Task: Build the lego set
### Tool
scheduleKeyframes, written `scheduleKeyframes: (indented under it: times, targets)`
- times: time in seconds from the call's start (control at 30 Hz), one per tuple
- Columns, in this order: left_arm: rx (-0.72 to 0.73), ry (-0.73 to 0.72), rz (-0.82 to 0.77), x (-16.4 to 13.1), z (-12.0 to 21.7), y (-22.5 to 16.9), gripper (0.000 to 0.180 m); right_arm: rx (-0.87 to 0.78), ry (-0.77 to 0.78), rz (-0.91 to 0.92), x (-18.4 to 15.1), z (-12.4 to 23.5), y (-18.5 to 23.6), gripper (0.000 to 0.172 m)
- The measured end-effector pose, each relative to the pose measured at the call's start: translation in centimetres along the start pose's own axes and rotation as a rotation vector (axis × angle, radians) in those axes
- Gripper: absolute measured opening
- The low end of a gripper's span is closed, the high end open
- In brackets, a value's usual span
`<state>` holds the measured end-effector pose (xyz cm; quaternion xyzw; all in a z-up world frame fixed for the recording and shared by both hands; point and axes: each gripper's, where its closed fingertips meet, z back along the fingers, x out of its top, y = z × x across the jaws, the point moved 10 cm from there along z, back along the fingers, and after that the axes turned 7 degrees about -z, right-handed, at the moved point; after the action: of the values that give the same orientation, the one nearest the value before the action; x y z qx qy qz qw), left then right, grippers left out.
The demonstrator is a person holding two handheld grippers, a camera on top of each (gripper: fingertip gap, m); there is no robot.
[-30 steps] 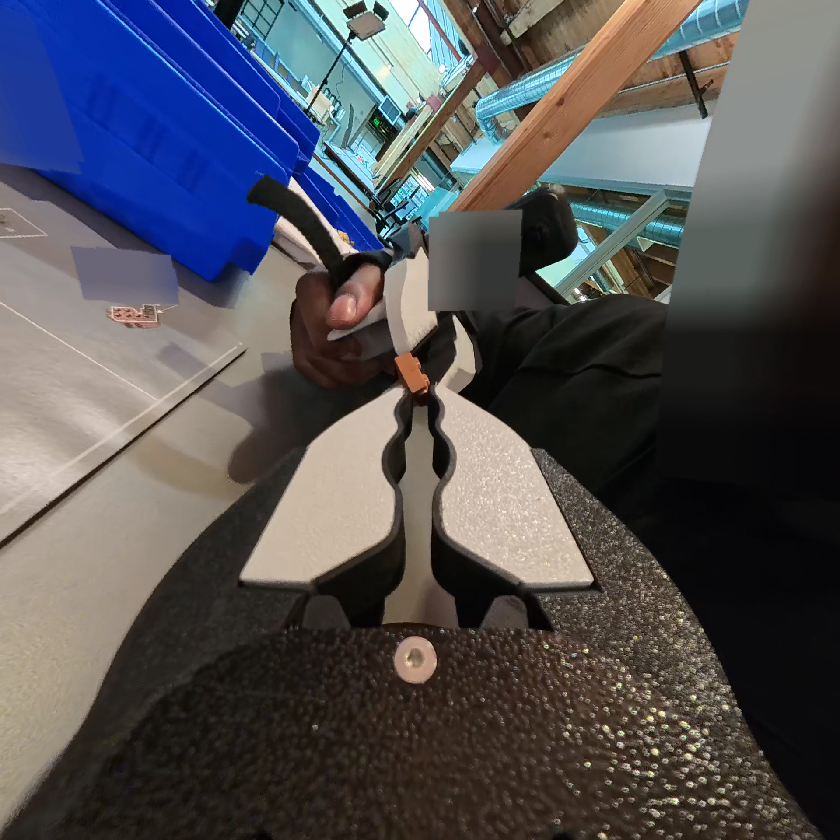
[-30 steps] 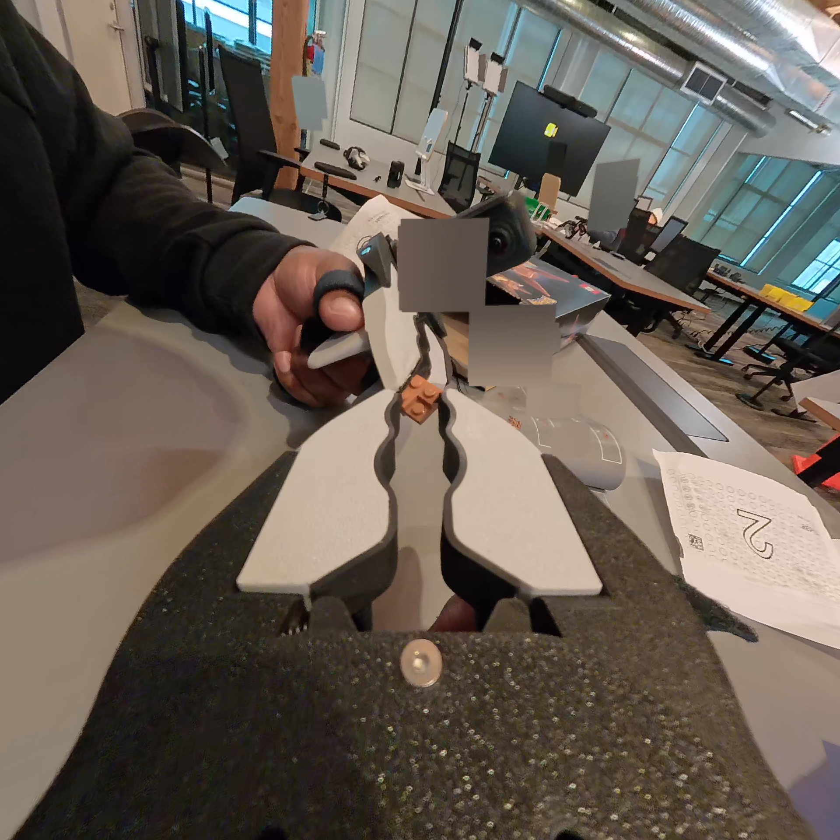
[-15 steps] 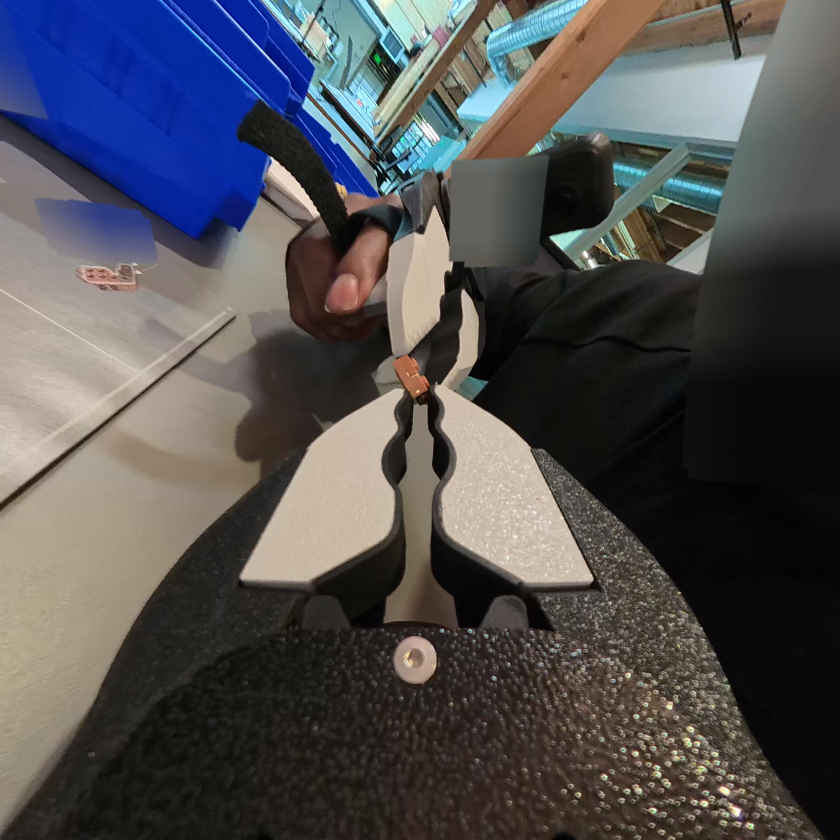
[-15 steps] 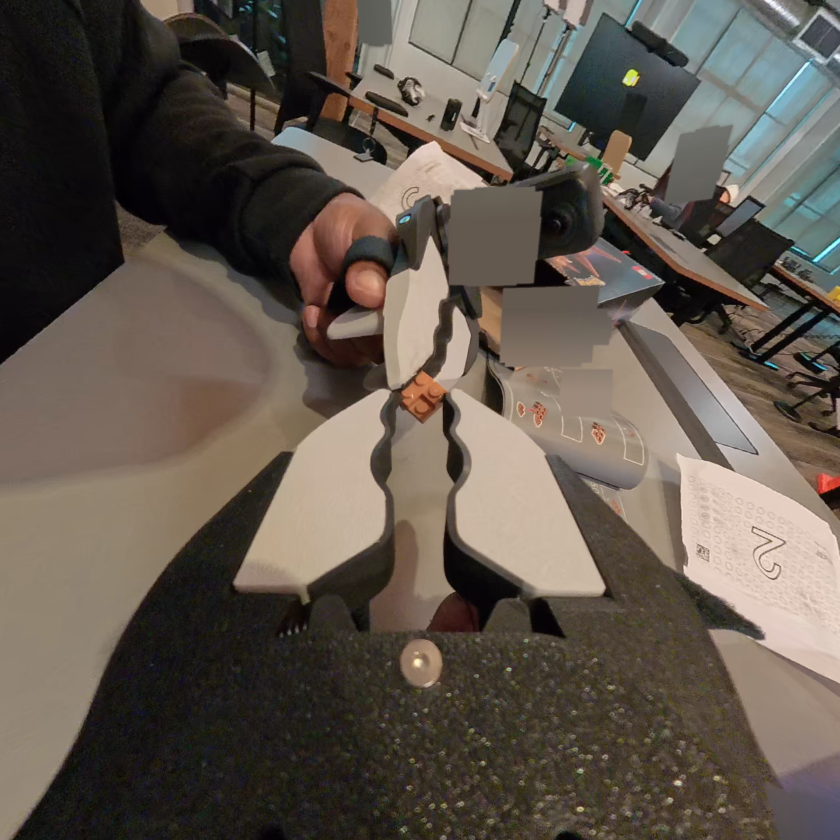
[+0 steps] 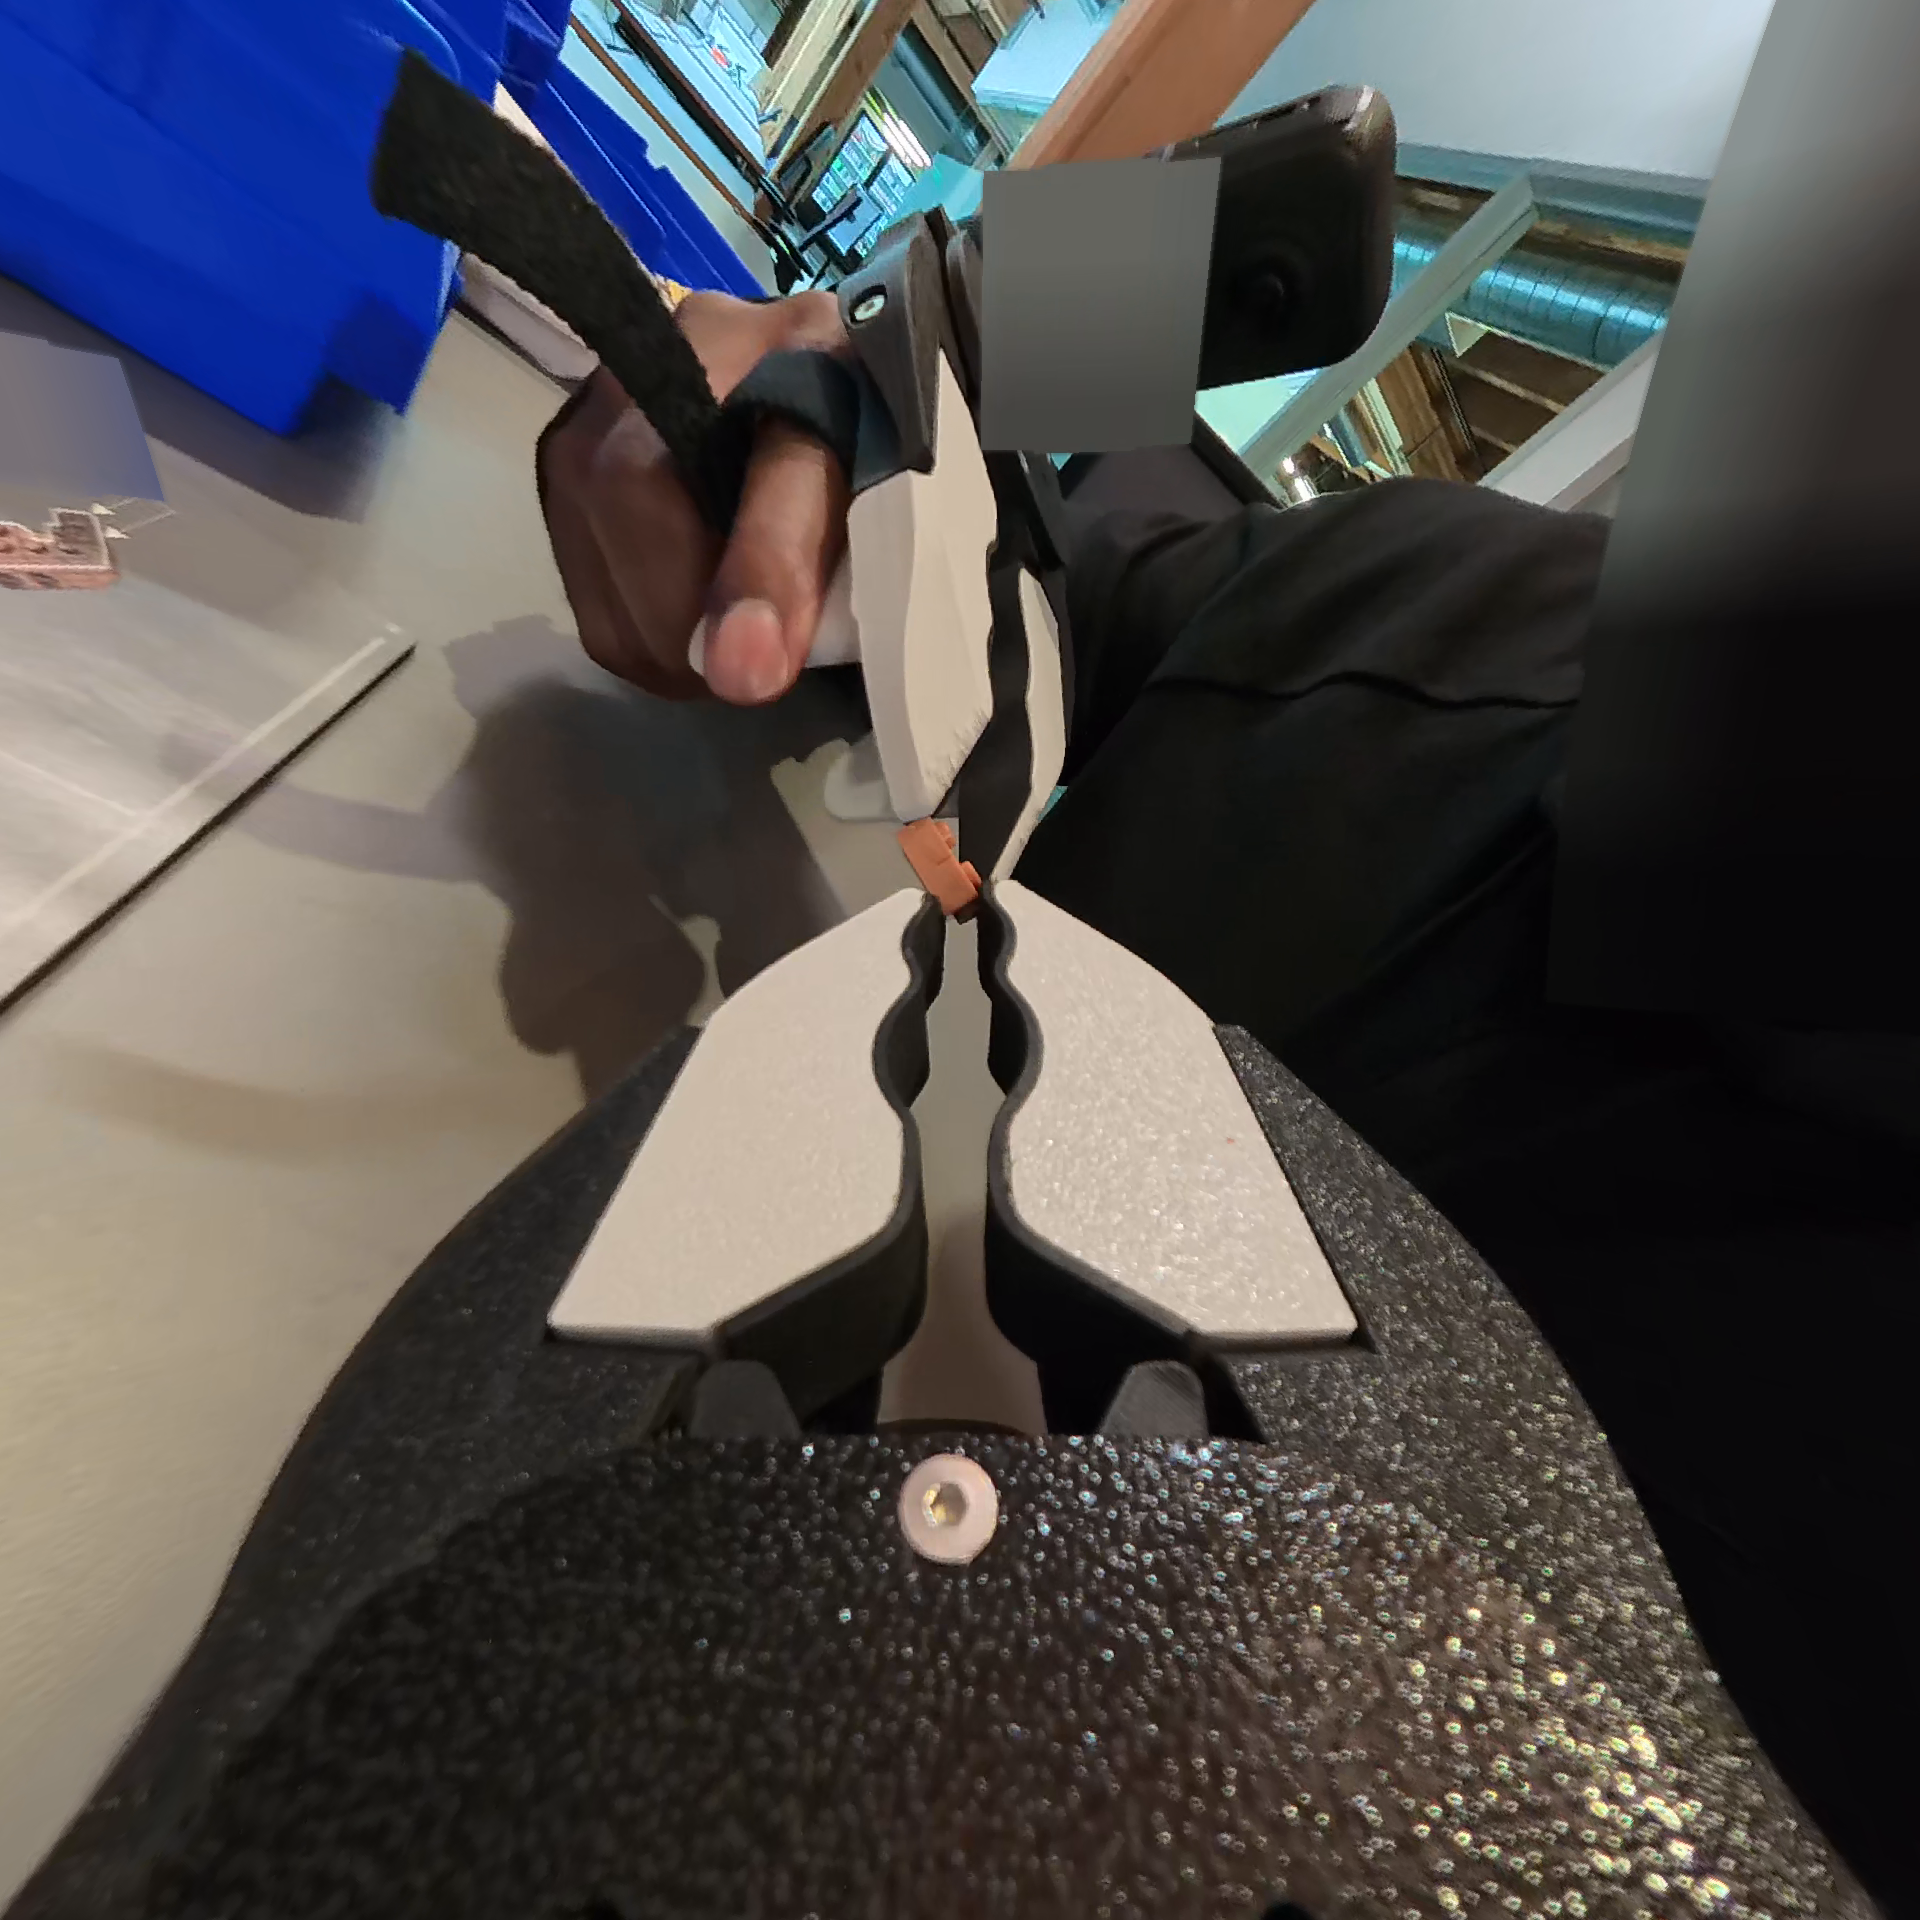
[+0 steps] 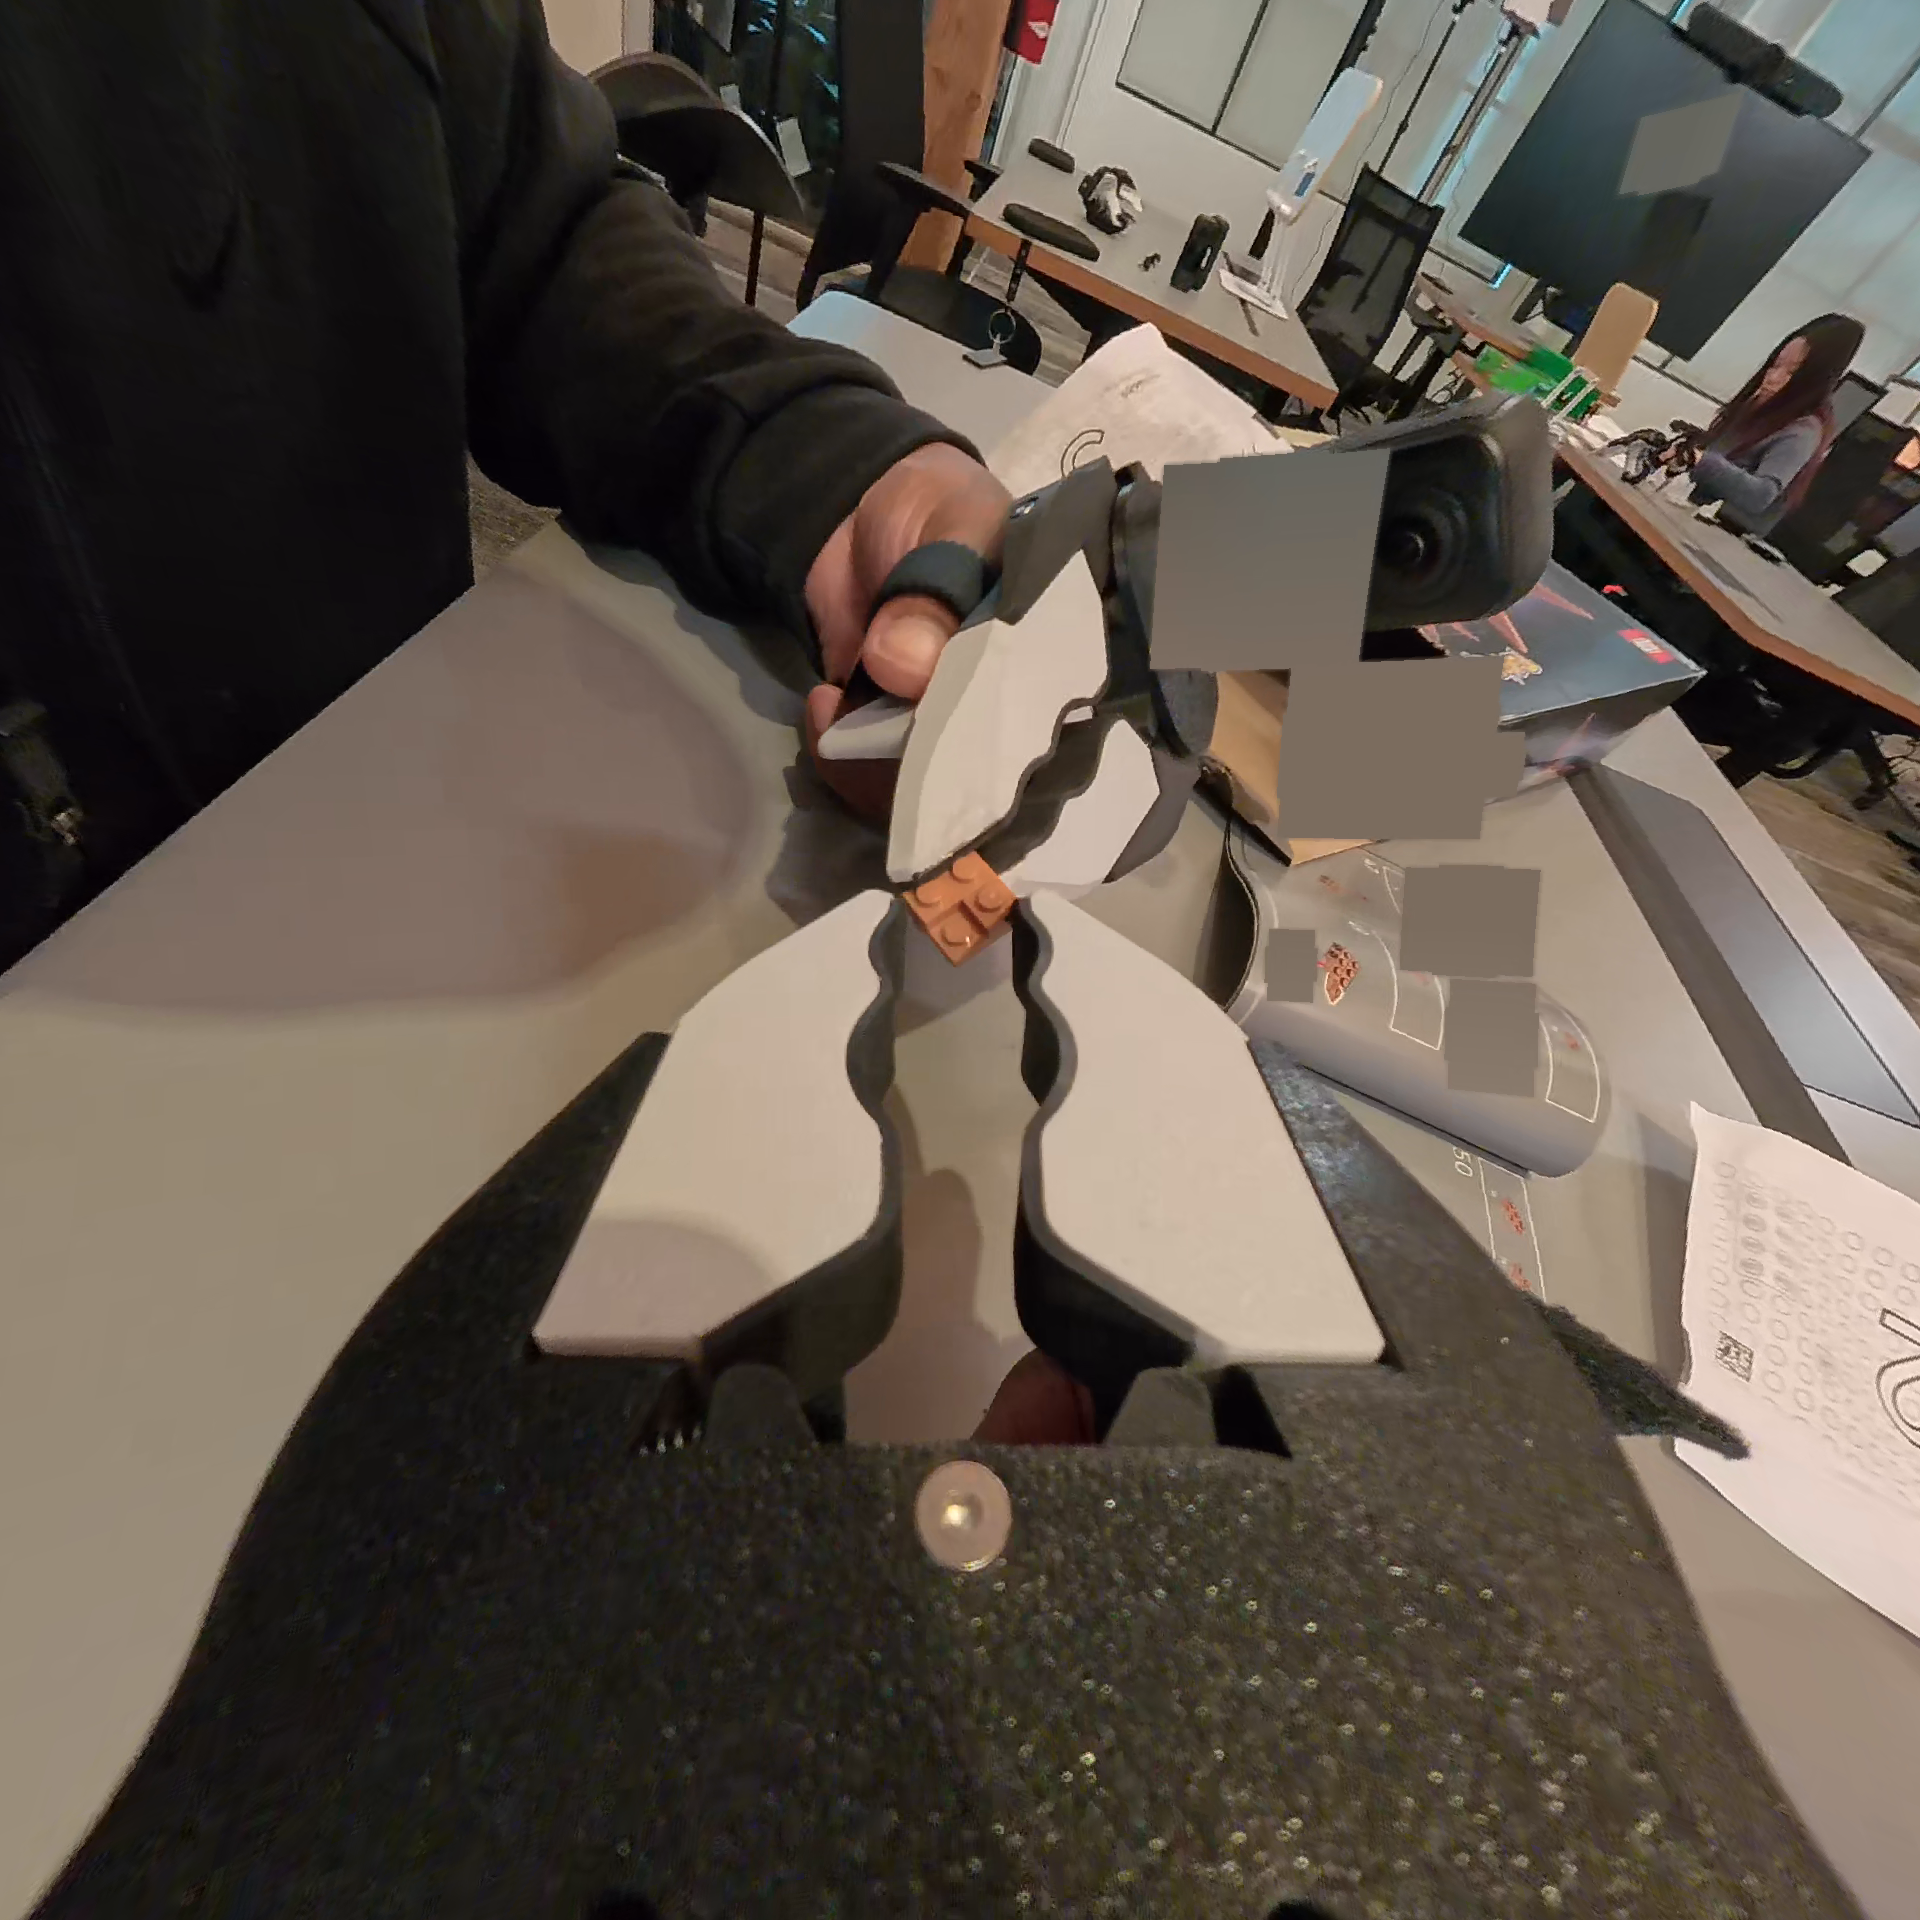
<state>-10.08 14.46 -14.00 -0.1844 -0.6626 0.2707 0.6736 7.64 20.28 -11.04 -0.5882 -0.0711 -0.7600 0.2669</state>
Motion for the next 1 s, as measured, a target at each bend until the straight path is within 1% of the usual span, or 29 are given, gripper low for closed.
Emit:
scheduleKeyframes:
  times: [1.0]
  targets:
    - [-0.013,0.032,-0.006,-0.1,-0.28,-0.1,0.005,0.038,0.027,0.012,0.27,-0.2,0.17,0.021]
